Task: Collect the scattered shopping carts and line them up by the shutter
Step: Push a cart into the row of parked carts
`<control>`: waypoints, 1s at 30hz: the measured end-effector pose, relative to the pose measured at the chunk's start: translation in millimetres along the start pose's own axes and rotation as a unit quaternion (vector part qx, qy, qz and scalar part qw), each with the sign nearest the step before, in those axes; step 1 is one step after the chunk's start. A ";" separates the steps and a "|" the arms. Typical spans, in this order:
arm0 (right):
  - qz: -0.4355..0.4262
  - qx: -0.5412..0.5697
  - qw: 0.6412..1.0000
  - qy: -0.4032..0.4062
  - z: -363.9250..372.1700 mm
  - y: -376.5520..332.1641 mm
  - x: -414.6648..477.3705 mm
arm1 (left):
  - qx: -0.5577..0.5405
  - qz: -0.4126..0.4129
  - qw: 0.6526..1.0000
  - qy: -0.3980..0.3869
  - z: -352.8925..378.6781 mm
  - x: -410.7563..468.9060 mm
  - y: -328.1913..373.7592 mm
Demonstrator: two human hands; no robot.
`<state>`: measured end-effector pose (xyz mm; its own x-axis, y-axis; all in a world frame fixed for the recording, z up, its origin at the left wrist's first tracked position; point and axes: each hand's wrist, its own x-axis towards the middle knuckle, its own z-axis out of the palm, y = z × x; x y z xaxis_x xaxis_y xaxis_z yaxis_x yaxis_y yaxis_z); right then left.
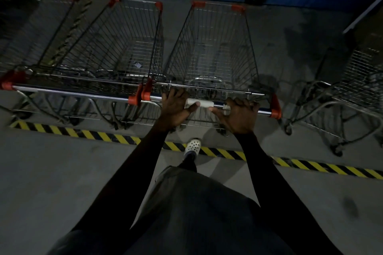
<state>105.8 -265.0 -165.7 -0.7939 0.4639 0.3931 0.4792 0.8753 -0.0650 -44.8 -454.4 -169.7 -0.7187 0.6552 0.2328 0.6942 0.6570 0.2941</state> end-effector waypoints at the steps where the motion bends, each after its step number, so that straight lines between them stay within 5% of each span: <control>1: 0.000 -0.003 1.000 -0.005 -0.5 -0.2 -0.5 | 0.000 0.004 1.000 0.006 -0.1 -1.2 0.0; 11: -0.004 -0.005 1.000 -0.001 -2.7 -2.3 -10.5 | -0.007 -0.005 1.000 -0.006 -8.3 -12.3 3.4; 17: -0.001 -0.022 1.000 -0.011 -2.7 -4.5 -12.7 | -0.164 -0.121 0.967 0.155 -12.0 -58.0 6.4; 19: -0.002 -0.027 1.000 -0.001 -1.9 -3.8 -13.1 | -0.367 -0.190 0.893 0.179 -18.9 -68.4 11.0; 22: -0.013 -0.024 0.999 0.020 -3.2 -3.8 -13.0 | -0.620 -0.510 0.583 0.123 -38.5 -65.4 6.1; 23: -0.016 -0.022 0.999 0.024 -4.4 -3.7 -13.2 | -0.652 -0.554 0.509 0.094 -37.5 -66.8 -5.8; 24: -0.017 -0.019 0.999 0.029 -5.5 -4.0 -13.5 | -0.685 -0.553 0.469 0.066 -35.7 -68.6 -23.1; 26: -0.018 -0.021 0.999 0.030 -7.7 -3.5 -13.9 | -0.755 -0.460 0.467 0.029 -26.3 -62.7 -58.1; 28: -0.018 -0.022 0.999 0.016 -9.5 -4.4 -14.0 | -0.742 -0.357 0.561 0.083 -7.3 -56.8 -90.9; 29: -0.016 -0.022 1.000 0.009 -9.9 -4.9 -14.2 | -0.751 -0.318 0.568 0.108 3.5 -52.8 -111.7; 30: -0.014 -0.024 1.000 0.006 -10.0 -4.5 -14.6 | -0.795 -0.293 0.521 0.105 1.9 -46.8 -122.6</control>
<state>119.0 -277.1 -161.9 -0.8032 0.4376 0.4043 0.4748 0.8800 -0.0092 -96.2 -564.8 -218.5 -0.8931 0.3513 -0.2809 -0.4366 -0.5267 0.7294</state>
